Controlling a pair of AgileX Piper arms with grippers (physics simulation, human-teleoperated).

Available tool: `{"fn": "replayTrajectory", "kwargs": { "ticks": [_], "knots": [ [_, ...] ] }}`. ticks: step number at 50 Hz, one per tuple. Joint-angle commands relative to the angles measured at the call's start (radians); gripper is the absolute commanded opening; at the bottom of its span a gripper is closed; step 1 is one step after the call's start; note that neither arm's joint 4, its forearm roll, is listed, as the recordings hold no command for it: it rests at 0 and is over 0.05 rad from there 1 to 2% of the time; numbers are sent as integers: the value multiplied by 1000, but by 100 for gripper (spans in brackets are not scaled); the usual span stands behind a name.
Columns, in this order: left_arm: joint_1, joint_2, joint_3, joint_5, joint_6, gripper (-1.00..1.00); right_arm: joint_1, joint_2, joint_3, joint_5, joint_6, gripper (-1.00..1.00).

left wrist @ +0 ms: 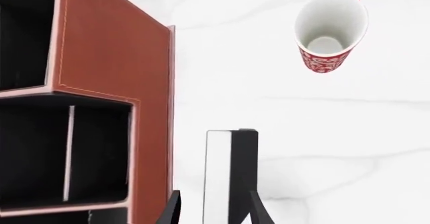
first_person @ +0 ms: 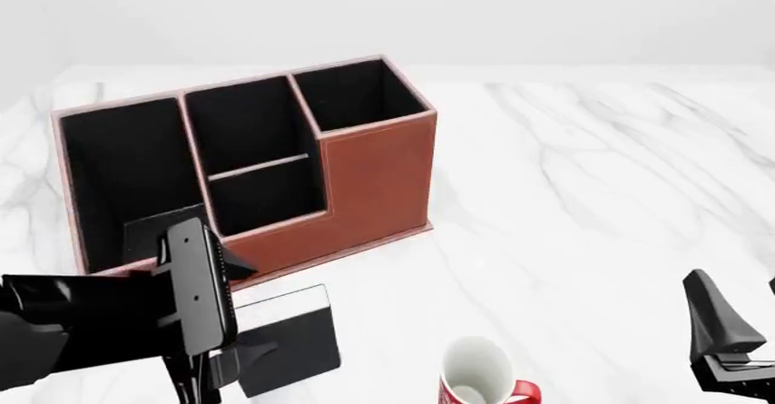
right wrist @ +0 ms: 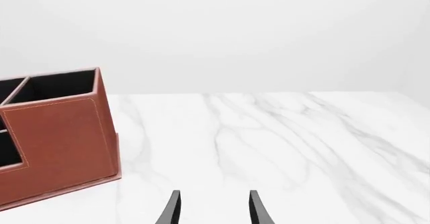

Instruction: Pick up the book and place it in the front compartment of the caddy.

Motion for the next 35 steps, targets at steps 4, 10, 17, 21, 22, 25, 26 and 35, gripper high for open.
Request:
{"fn": "replayTrajectory", "kwargs": {
  "ticks": [4, 10, 17, 21, 22, 25, 26, 35],
  "knots": [
    [-8, 16, 24, -51, -12, 100, 0, -9, 0, 5, -2, 100],
    [-3, 16, 28, -57, -15, 100, 0, -9, 0, 6, -2, 100],
    [5, 25, 41, -79, -23, 100, 0, -8, 0, 5, -2, 100],
    [5, 35, 50, -94, -26, 100, 0, -9, 0, 5, -2, 100],
    [7, 38, 53, -99, -25, 100, 0, -9, 0, 5, -2, 100],
    [10, 49, 65, -116, -25, 100, 0, -9, 0, 5, -2, 100],
    [8, 53, 67, -119, -28, 100, 0, -9, 0, 6, -2, 100],
    [14, 78, 82, -154, -32, 100, 0, -9, 0, 5, -2, 100]
  ]
}}
